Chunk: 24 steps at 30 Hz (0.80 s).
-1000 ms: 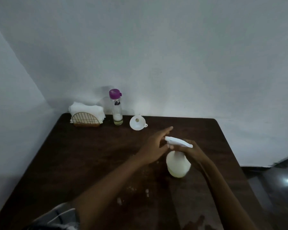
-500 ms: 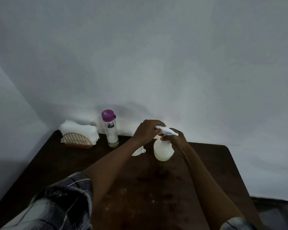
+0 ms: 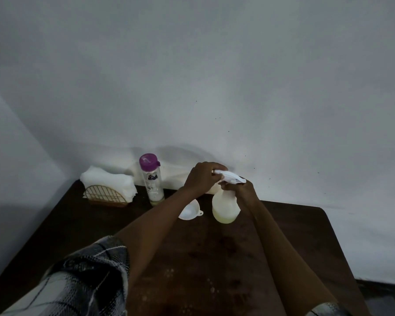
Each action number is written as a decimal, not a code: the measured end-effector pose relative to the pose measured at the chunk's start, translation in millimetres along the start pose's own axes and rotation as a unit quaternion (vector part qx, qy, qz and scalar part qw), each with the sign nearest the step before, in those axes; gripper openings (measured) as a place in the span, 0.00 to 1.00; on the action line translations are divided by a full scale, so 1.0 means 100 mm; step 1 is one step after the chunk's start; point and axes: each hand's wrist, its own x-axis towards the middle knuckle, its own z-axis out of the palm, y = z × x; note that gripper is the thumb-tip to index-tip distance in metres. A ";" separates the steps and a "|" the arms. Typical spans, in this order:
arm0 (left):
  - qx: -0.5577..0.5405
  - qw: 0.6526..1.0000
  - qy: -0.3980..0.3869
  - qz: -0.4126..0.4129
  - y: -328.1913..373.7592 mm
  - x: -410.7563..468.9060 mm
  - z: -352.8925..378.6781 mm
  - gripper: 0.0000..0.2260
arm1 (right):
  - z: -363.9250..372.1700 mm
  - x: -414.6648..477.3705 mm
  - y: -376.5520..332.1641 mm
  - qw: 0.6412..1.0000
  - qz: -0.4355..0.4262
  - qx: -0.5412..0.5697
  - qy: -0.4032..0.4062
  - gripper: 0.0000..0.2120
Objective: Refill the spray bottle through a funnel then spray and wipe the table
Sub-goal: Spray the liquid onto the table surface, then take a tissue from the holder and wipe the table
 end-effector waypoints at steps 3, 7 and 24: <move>0.003 1.000 -0.004 -0.007 0.00 0.00 0.01 0.10 | 0.02 -0.06 0.03 0.999 -0.018 0.007 0.033 0.10; 0.024 0.999 -0.022 0.015 -0.05 -0.08 -0.03 0.16 | 0.03 -0.18 0.04 0.997 -0.001 -0.016 0.073 0.10; -0.041 0.966 -0.087 -0.240 -1.28 -1.87 -0.79 0.09 | 1.10 -1.14 0.47 0.981 0.121 -0.143 -0.039 0.08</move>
